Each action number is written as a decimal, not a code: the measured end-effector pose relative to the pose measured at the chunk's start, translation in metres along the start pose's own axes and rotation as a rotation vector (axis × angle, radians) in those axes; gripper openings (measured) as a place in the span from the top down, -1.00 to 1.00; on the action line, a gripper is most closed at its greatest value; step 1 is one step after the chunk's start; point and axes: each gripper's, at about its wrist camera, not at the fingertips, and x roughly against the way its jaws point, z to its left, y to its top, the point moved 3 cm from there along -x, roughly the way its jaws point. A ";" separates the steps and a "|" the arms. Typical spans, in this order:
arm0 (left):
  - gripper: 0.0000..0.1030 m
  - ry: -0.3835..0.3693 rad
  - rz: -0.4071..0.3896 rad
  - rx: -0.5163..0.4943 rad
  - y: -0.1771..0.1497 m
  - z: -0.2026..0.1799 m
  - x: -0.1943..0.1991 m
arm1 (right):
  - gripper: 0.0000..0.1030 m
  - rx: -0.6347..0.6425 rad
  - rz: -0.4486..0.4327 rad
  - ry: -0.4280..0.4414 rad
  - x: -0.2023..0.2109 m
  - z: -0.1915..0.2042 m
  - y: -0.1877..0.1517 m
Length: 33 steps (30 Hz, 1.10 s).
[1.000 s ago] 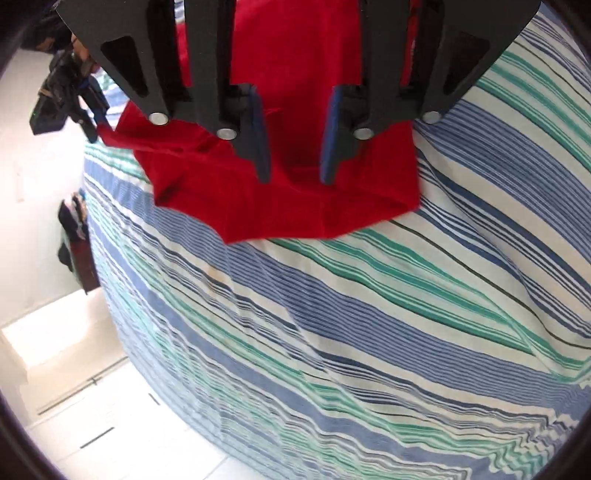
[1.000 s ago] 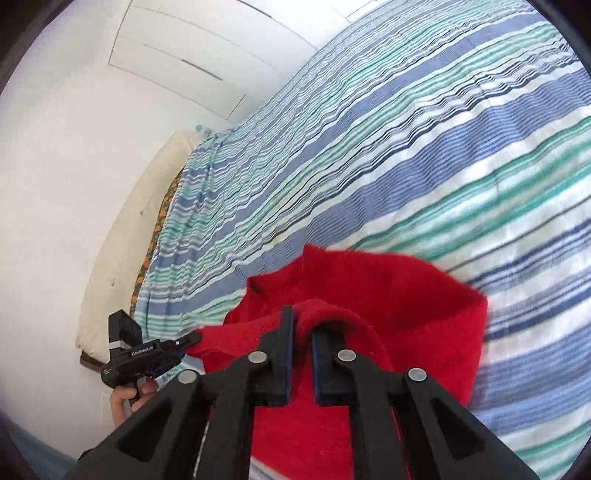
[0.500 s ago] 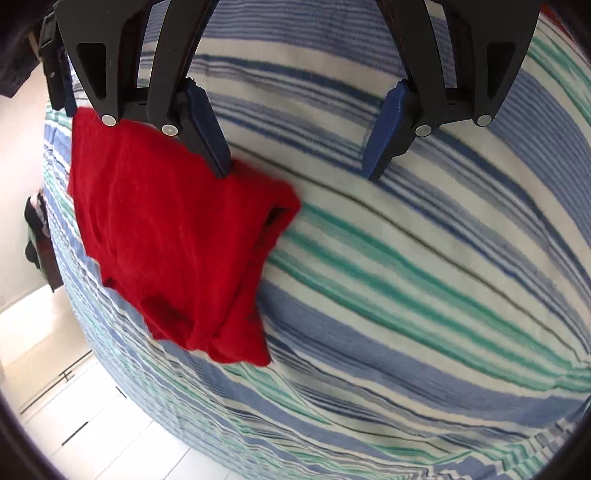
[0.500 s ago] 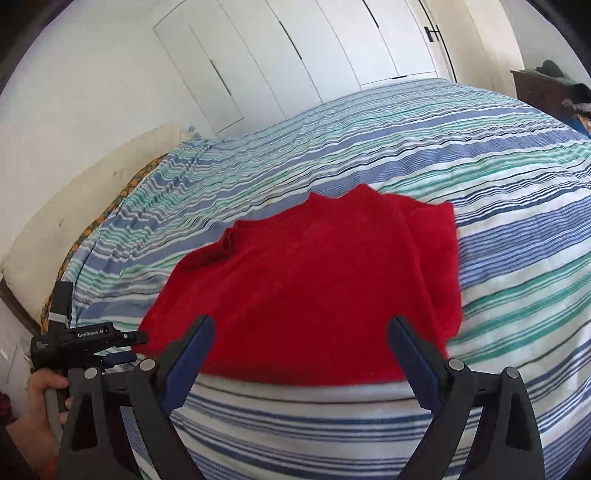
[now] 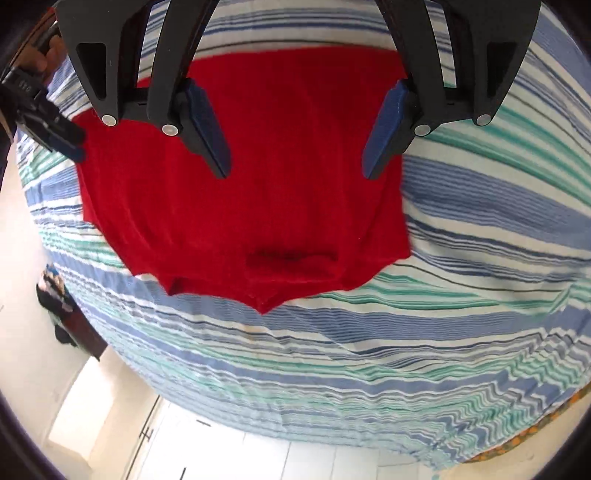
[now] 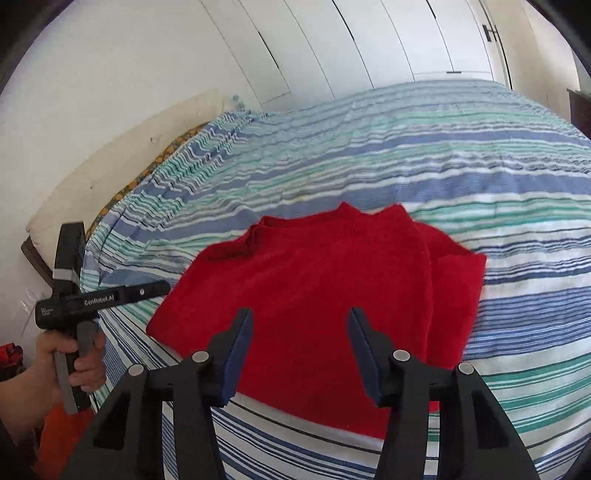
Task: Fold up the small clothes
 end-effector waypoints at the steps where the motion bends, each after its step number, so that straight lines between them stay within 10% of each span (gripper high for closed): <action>1: -0.42 0.005 0.036 -0.018 0.003 0.002 -0.012 | -0.02 -0.020 0.071 -0.025 -0.016 -0.009 -0.012; 3: -0.35 0.021 0.102 -0.040 0.020 0.002 -0.041 | 0.09 -0.069 0.168 -0.069 -0.040 -0.028 -0.042; 5: -0.31 0.042 0.111 -0.025 0.046 0.008 -0.058 | 0.10 -0.076 0.077 -0.029 -0.036 -0.036 -0.052; 13: -0.29 0.028 0.036 0.410 0.085 0.083 -0.055 | 0.10 -0.121 0.030 0.037 -0.037 -0.049 -0.056; 22: -0.45 -0.050 0.016 -0.112 -0.041 -0.015 0.007 | 0.10 -0.032 0.018 -0.032 -0.007 -0.016 -0.036; 28: -0.47 0.093 0.067 -0.148 -0.077 -0.025 -0.008 | 0.10 -0.025 0.205 -0.089 -0.036 -0.018 -0.064; 33: -0.84 0.024 -0.021 -0.054 -0.113 -0.023 0.054 | -0.30 -0.058 0.053 -0.134 0.023 -0.007 -0.067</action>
